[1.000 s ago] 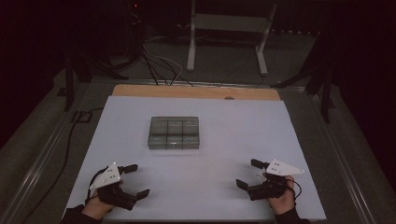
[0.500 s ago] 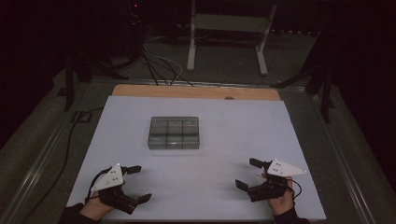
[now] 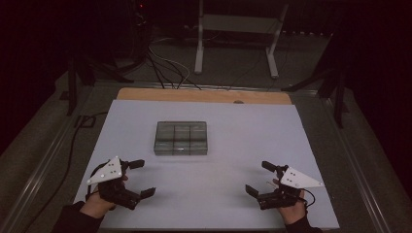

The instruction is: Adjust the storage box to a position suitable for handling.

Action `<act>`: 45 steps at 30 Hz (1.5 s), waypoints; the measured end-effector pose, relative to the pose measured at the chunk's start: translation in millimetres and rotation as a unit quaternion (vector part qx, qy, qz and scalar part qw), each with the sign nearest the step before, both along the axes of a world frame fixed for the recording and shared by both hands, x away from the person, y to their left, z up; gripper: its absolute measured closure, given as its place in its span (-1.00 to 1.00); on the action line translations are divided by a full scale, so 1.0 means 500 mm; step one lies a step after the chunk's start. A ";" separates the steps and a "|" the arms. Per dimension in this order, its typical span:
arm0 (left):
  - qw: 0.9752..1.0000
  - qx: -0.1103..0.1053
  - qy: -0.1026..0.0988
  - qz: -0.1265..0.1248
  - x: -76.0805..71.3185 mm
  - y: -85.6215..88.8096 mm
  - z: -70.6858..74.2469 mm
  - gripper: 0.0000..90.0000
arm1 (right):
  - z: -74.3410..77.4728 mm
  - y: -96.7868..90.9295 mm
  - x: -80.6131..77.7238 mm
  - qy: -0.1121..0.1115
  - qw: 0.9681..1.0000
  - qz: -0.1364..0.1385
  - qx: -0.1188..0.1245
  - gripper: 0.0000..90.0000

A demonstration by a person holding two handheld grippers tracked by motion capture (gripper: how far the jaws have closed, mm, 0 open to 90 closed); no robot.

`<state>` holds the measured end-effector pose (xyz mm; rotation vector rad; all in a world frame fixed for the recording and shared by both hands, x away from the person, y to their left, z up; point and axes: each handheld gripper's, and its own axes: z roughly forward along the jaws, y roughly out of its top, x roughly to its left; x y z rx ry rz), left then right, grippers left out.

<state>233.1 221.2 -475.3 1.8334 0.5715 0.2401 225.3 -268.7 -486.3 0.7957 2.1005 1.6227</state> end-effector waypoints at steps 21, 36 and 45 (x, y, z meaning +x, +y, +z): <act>0.999 -0.005 -0.008 0.051 0.096 0.004 0.050 -0.98 | 0.077 0.030 0.048 -0.062 0.998 0.002 -0.004 -1.00; 0.994 0.008 0.023 0.108 0.170 -0.012 0.021 -0.98 | 0.063 0.107 0.163 -0.007 1.000 0.001 0.000 -1.00; 0.989 0.012 0.039 0.144 0.201 -0.011 -0.026 -0.97 | 0.031 0.144 0.217 0.021 0.999 -0.029 -0.014 -1.00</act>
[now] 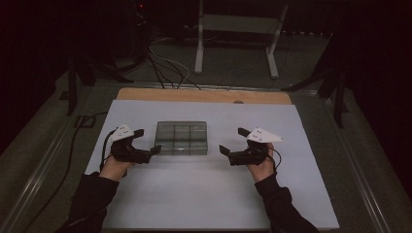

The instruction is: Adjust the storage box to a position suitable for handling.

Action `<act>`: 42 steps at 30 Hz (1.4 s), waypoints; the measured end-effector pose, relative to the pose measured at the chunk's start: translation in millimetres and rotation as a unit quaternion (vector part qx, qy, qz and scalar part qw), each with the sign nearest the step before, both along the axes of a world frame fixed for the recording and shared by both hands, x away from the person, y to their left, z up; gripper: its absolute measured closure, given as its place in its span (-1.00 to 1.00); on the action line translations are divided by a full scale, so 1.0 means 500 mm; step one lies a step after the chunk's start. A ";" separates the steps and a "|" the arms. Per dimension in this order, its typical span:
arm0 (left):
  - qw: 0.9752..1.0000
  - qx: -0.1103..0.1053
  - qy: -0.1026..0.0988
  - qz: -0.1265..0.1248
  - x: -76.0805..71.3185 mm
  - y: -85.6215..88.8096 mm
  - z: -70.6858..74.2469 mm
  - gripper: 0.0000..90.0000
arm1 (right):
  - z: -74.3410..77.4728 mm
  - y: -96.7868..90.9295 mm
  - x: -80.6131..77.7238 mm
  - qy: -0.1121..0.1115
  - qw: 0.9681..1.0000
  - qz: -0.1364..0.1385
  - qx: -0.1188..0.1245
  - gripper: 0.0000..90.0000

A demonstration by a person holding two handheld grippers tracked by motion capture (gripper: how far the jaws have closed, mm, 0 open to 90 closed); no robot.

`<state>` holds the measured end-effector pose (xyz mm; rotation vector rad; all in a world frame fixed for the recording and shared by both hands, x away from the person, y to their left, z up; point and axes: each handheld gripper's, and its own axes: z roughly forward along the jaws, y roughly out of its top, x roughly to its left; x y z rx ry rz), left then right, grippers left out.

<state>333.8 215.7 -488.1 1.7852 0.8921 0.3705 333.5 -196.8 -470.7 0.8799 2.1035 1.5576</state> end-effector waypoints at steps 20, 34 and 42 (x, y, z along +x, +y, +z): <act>0.985 0.014 0.115 0.125 0.075 0.031 -0.061 0.12 | -0.051 0.024 0.105 0.063 0.996 -0.058 -0.011 -0.85; 0.981 0.033 0.156 0.107 0.103 0.014 -0.088 1.00 | -0.084 0.047 0.182 0.122 0.989 -0.074 -0.035 -0.09; 0.983 0.039 0.155 0.087 0.112 -0.002 -0.088 1.00 | -0.091 0.061 0.235 0.154 0.985 -0.059 -0.050 0.74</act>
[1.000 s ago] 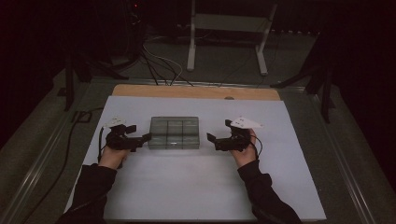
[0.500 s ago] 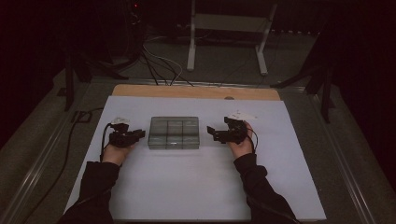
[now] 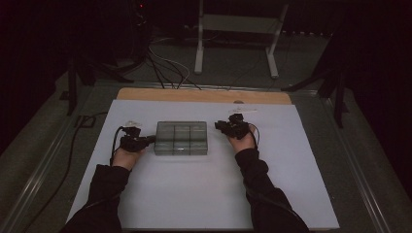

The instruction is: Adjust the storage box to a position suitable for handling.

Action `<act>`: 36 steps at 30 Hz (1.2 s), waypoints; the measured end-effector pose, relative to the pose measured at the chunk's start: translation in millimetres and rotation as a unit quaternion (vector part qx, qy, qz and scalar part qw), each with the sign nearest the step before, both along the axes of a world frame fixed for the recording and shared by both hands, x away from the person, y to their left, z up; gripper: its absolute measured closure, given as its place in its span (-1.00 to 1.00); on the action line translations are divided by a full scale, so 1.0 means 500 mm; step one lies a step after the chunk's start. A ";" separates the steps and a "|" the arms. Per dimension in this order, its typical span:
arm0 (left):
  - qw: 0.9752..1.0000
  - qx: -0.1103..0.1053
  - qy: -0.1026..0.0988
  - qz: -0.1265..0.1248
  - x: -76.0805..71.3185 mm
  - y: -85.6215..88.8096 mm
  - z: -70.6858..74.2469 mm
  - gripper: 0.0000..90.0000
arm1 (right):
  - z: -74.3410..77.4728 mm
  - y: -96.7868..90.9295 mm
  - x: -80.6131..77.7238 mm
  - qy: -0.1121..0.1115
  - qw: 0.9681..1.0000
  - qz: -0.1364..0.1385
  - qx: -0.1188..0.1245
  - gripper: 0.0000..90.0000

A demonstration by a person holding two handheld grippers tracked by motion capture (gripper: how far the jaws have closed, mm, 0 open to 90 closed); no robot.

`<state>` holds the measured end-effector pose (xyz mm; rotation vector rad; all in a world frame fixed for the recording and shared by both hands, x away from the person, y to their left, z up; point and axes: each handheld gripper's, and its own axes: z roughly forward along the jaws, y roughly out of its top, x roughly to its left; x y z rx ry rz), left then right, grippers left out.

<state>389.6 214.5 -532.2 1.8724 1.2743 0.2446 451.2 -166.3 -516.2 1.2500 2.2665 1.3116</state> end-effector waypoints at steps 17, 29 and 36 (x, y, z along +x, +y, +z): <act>1.000 -0.012 0.000 -0.027 0.011 -0.041 -0.003 1.00 | -0.020 0.033 0.081 0.077 0.997 -0.014 -0.015 1.00; 0.998 -0.025 0.014 -0.050 0.002 -0.064 -0.006 1.00 | -0.026 0.009 0.074 0.105 0.994 -0.013 0.003 1.00; 0.997 -0.017 0.020 -0.074 -0.022 -0.074 -0.003 1.00 | -0.025 -0.006 0.046 0.102 0.995 -0.022 0.002 1.00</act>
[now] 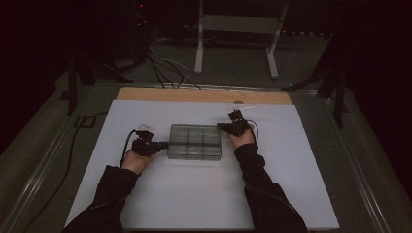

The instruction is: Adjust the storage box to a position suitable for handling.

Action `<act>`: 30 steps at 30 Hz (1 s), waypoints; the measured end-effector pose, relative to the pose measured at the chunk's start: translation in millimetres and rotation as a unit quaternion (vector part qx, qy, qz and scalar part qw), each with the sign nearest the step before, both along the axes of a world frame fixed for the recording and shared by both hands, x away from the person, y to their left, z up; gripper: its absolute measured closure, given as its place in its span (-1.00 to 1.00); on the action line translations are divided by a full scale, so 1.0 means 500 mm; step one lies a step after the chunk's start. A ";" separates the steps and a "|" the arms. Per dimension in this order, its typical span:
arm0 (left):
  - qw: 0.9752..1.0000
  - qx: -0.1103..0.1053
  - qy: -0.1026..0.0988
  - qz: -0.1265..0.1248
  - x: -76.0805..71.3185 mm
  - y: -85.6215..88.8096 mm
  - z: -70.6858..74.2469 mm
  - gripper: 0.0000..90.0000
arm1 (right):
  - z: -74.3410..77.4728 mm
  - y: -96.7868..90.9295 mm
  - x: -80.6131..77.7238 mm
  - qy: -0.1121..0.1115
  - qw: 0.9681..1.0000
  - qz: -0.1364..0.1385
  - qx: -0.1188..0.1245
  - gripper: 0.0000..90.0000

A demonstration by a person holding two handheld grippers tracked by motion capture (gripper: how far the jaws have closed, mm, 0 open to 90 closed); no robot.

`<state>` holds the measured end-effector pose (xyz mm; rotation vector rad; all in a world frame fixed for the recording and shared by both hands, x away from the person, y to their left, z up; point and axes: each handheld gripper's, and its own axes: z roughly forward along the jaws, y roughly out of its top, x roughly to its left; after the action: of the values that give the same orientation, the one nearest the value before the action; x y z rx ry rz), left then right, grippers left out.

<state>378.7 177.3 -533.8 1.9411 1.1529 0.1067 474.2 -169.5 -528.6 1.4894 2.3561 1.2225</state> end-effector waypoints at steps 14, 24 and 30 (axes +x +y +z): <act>0.999 -0.003 0.008 -0.038 -0.053 -0.014 0.006 1.00 | 0.006 -0.012 -0.050 0.009 1.000 -0.012 -0.011 1.00; 0.998 -0.009 0.013 -0.059 -0.095 -0.024 0.005 1.00 | 0.006 -0.018 -0.093 0.015 0.999 -0.016 -0.031 1.00; 0.997 -0.008 0.016 -0.074 -0.116 -0.029 0.006 1.00 | 0.009 -0.026 -0.119 0.027 0.999 -0.020 -0.031 1.00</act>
<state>320.7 162.5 -530.5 2.0121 1.0242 -0.0128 414.6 -182.7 -524.2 1.5609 2.3629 1.1031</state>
